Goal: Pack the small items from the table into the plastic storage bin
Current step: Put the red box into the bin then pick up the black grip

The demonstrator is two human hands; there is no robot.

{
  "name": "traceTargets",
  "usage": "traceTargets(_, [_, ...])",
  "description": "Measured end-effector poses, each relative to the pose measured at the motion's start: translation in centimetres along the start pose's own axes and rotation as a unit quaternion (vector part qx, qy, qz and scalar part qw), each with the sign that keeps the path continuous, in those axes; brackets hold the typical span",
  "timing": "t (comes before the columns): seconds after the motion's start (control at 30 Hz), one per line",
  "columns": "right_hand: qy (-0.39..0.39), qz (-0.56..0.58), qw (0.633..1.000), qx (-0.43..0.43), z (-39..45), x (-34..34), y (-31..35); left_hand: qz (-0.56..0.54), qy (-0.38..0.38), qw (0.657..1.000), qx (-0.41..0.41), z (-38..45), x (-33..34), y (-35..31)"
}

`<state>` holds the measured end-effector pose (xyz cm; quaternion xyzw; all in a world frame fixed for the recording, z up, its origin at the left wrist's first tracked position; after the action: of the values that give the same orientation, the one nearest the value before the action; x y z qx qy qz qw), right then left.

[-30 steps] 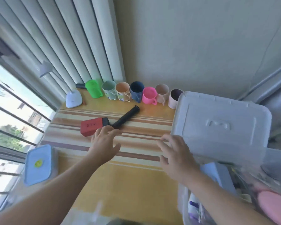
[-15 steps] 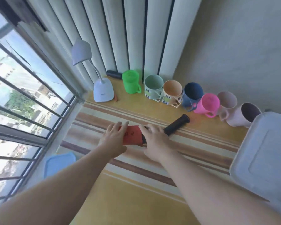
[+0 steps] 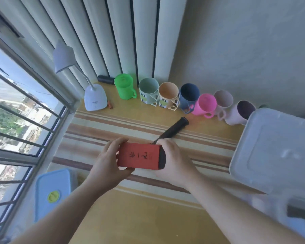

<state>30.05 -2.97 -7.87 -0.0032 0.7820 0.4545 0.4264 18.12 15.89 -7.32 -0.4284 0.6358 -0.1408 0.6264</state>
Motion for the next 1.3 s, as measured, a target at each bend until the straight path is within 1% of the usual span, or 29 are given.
traceTargets(0.1, [-0.083,0.007,0.996,0.038,-6.1,-4.1,-1.5,-0.027,0.039,0.998,0.030,-0.2,1.5,-5.4])
traceTargets(0.17, [-0.126,0.010,0.991,0.032,-10.3,-6.9,-2.1,-0.014,0.061,0.996,0.069,-0.4,2.8,-10.0])
traceTargets(0.23, [-0.151,0.013,0.988,0.025,-13.7,-9.1,-2.2,-0.006,0.083,0.993,0.089,-0.6,3.8,-13.6])
traceTargets(0.3, [-0.176,0.046,0.983,0.018,-18.2,-11.4,-2.5,-0.010,0.099,0.989,0.107,-1.3,5.1,-17.9])
traceTargets(0.4, [-0.227,0.106,0.968,0.005,-25.2,-13.2,-4.2,-0.056,0.117,0.980,0.154,-3.2,8.0,-24.3])
traceTargets(0.47, [-0.256,0.139,0.956,0.039,-29.8,-13.5,-6.2,-0.068,0.136,0.971,0.186,-5.0,11.1,-28.5])
traceTargets(0.53, [-0.285,0.152,0.944,0.071,-34.5,-13.9,-8.8,-0.063,0.162,0.964,0.200,-7.2,14.9,-32.2])
traceTargets(0.63, [-0.315,0.146,0.932,0.106,-40.9,-15.1,-12.2,-0.047,0.193,0.957,0.210,-10.2,20.6,-36.6])
traceTargets(0.73, [-0.336,0.125,0.925,0.127,-45.6,-17.1,-15.1,-0.043,0.199,0.956,0.211,-12.9,25.7,-40.4])
traceTargets(0.8, [-0.334,0.096,0.926,0.148,-48.1,-18.2,-17.4,-0.055,0.197,0.957,0.204,-14.4,29.1,-42.0])
traceTargets(0.87, [-0.326,0.076,0.923,0.188,-50.3,-19.1,-20.0,-0.044,0.211,0.957,0.192,-15.1,32.9,-43.3])
traceTargets(0.97, [-0.306,0.046,0.916,0.255,-53.1,-20.3,-23.8,0.014,0.264,0.949,0.170,-15.3,38.6,-45.4])
traceTargets(1.07, [-0.291,0.001,0.906,0.306,-54.6,-21.3,-27.0,0.011,0.318,0.940,0.126,-15.6,43.3,-46.7])
traceTargets(1.13, [-0.251,-0.031,0.908,0.335,-54.3,-21.4,-28.0,0.003,0.333,0.938,0.098,-15.9,45.1,-46.4])
traceTargets(1.23, [-0.184,-0.113,0.905,0.365,-52.4,-21.0,-27.7,-0.009,0.315,0.948,0.042,-15.6,45.0,-44.3])
traceTargets(1.3, [-0.157,-0.134,0.908,0.365,-51.0,-20.7,-27.7,-0.014,0.302,0.953,0.032,-15.1,44.4,-42.8])
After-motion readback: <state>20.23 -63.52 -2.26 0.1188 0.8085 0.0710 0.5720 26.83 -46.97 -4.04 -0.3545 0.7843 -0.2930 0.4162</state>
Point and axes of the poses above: each hand's wrist, its own z-axis towards the middle knuckle, its own x-axis out of the palm, y = z × x, the point moved 6 cm from there along z, towards the middle knuckle, and after that the axes turned 2 degrees about z, right-handed, at the moved point
